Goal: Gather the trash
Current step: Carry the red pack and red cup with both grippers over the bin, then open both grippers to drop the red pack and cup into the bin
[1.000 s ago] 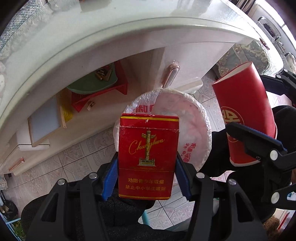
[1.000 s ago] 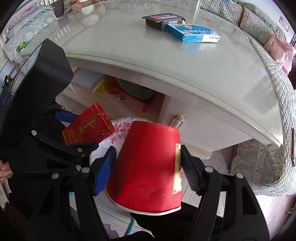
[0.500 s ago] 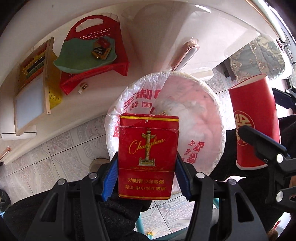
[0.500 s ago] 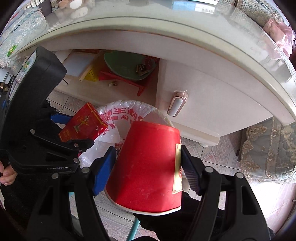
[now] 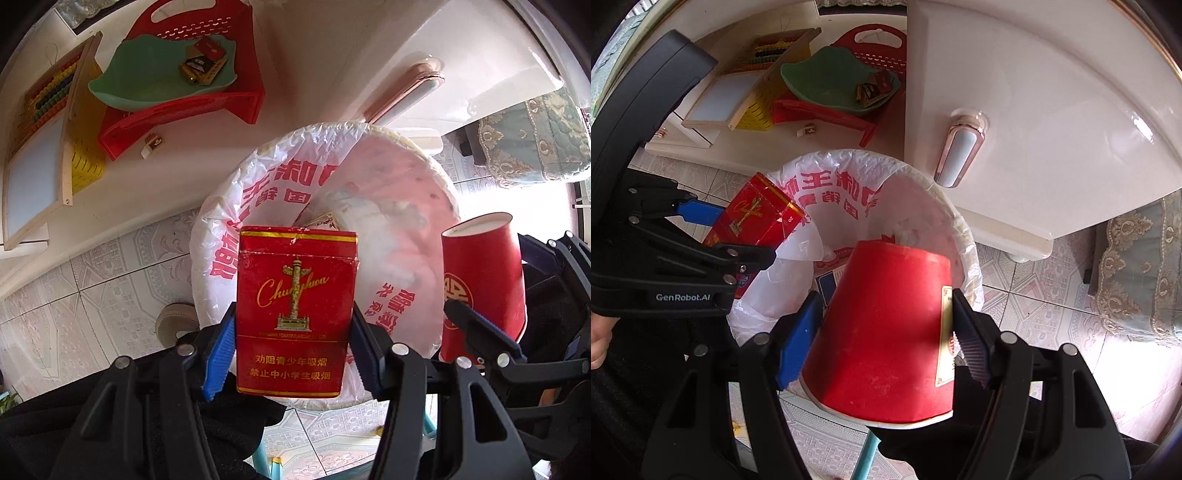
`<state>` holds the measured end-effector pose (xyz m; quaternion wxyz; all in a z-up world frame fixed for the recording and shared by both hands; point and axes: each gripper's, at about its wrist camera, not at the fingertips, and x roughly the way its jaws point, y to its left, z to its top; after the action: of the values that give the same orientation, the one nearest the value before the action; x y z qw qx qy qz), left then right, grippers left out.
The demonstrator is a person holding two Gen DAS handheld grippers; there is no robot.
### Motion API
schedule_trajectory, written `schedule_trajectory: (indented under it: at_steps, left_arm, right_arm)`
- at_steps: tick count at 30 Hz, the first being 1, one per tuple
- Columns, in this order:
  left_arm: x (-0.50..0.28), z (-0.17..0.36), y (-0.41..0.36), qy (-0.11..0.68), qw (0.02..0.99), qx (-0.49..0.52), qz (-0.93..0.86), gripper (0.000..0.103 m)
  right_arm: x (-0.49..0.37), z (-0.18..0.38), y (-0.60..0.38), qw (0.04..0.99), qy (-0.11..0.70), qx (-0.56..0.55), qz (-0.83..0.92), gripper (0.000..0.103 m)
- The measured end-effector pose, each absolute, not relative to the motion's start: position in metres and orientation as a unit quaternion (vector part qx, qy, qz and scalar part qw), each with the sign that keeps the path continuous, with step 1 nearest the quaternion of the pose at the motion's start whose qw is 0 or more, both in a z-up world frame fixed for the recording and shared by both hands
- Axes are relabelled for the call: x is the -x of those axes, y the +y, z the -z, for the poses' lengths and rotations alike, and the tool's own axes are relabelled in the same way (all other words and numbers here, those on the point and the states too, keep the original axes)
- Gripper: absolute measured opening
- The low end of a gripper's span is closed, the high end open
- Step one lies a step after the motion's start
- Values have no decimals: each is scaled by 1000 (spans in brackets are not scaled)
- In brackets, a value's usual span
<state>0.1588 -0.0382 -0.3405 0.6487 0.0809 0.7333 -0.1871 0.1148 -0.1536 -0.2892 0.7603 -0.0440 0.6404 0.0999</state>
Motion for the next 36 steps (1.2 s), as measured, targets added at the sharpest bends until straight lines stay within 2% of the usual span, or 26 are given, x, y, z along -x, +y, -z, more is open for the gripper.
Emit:
schedule_trajectory:
  at_steps: [10, 28, 30, 32, 36]
  left_arm:
    - [-163, 362, -41, 743, 639, -52, 192, 55]
    - [-160, 379, -51, 751, 628, -77, 187, 56]
    - [-161, 380, -50, 753, 626, -74, 186, 60]
    - [-161, 379, -50, 752, 627, -68, 192, 64]
    - [-160, 374, -52, 745, 634, -74, 194, 72]
  right_arm:
    - [-116, 315, -140, 740, 662, 54, -106, 69]
    - [-123, 326, -139, 731, 672, 47, -106, 69]
    - [-123, 327, -138, 730, 674, 48, -106, 71]
    - [-123, 327, -139, 731, 673, 49, -104, 79]
    - [-122, 325, -140, 734, 669, 48, -102, 80]
